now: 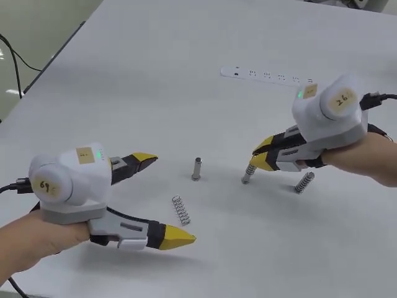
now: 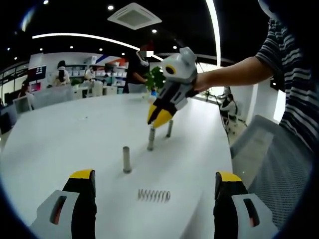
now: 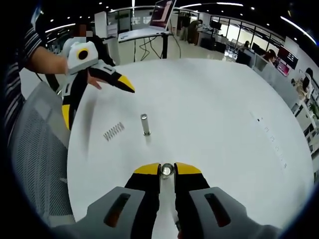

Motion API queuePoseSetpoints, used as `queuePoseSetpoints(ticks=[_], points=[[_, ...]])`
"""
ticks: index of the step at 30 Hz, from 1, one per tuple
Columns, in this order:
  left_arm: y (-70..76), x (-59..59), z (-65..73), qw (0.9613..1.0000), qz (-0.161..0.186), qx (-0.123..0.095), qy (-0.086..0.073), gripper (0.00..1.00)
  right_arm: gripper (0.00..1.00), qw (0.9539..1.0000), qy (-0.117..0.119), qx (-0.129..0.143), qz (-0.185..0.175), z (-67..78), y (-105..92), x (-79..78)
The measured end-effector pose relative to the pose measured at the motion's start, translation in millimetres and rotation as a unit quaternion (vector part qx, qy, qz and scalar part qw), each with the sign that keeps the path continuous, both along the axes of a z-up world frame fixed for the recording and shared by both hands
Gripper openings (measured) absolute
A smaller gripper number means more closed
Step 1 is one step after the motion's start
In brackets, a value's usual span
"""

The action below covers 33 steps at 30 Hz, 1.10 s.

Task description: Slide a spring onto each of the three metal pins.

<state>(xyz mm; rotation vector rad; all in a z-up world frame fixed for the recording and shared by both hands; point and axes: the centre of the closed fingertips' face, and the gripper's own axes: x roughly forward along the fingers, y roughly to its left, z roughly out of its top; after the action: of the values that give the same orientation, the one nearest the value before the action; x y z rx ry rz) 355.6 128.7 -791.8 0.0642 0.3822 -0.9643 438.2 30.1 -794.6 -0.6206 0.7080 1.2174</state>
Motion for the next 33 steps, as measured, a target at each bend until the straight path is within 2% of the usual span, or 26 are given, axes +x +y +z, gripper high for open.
queuePoseSetpoints(ticks=[10, 14, 33], points=[[-1.2, 0.6, -0.1, 1.0000, -0.002, -0.001, 0.001, 0.97, 0.08, 1.0000, 0.001, -0.007, -0.003, -9.5, -0.2, -1.1], [-0.8, 0.6, -0.2, 1.0000, -0.001, -0.001, 0.001, 0.97, 0.08, 0.9999, -0.009, -0.011, -0.002, -11.8, -0.8, -0.5], [-1.6, -1.7, 0.0, 1.0000, -0.002, -0.001, 0.002, 0.96, 0.08, 0.9995, -0.017, -0.025, -0.002, -25.6, -3.0, -3.1]])
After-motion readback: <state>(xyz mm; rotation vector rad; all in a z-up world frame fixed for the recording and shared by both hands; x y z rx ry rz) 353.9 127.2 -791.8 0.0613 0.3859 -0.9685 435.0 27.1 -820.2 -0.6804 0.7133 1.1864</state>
